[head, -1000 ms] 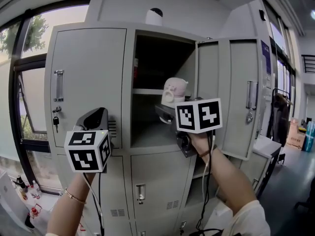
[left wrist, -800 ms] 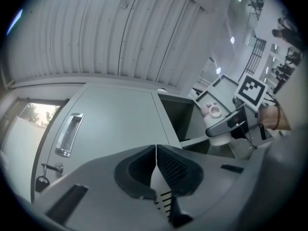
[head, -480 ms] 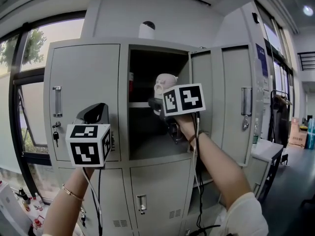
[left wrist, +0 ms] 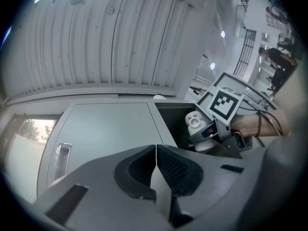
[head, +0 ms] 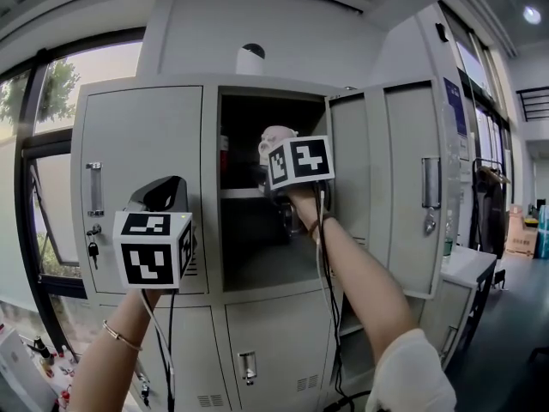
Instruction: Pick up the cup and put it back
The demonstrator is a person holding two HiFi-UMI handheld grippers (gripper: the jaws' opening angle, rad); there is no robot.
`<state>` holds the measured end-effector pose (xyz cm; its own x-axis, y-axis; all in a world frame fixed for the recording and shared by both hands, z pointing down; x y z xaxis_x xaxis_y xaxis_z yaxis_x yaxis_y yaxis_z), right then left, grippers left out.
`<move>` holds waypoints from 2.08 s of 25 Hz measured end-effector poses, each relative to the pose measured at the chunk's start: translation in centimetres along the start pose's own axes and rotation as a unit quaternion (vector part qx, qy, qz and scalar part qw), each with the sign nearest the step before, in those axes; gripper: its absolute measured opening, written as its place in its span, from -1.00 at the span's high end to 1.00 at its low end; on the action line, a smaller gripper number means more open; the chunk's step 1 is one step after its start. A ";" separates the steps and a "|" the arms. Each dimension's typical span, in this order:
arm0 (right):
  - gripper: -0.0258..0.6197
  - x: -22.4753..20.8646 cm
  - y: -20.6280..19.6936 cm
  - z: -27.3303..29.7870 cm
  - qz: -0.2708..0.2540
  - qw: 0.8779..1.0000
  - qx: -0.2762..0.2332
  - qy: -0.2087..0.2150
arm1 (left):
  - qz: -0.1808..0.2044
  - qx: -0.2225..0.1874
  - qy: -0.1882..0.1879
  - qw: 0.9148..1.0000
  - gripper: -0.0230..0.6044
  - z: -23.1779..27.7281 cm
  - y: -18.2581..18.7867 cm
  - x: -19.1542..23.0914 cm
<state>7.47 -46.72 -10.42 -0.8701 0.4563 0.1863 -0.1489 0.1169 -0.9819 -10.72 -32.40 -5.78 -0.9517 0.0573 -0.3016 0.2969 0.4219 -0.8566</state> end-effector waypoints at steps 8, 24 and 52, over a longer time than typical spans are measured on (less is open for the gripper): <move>-0.15 -0.7 1.0 3.5 -0.004 0.999 0.029 -0.012 | 0.010 -0.002 0.014 1.000 0.89 1.1 0.6 0.7; -0.17 -1.4 0.9 7.0 0.011 0.992 0.119 -0.033 | 0.003 0.001 0.017 1.000 0.89 1.2 0.2 0.9; -0.47 -3.1 1.7 2.9 0.058 0.995 0.042 -0.063 | -0.012 0.026 -0.013 1.000 0.89 -2.3 -1.1 1.2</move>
<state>8.55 -50.51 -12.74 -0.9351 0.3474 0.0705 -0.0779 -0.0072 -0.9969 -12.35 -30.76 -4.22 -0.9563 0.0241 -0.2915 0.2788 0.3760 -0.8837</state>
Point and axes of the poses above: the fingertips, and each gripper's own axes: z forward along the fingers, x to its left, y out of its top, the point moved 5 cm from there along -z, backward along the fingers, and after that the axes turned 7 degrees about x, right-handed, at the moved point
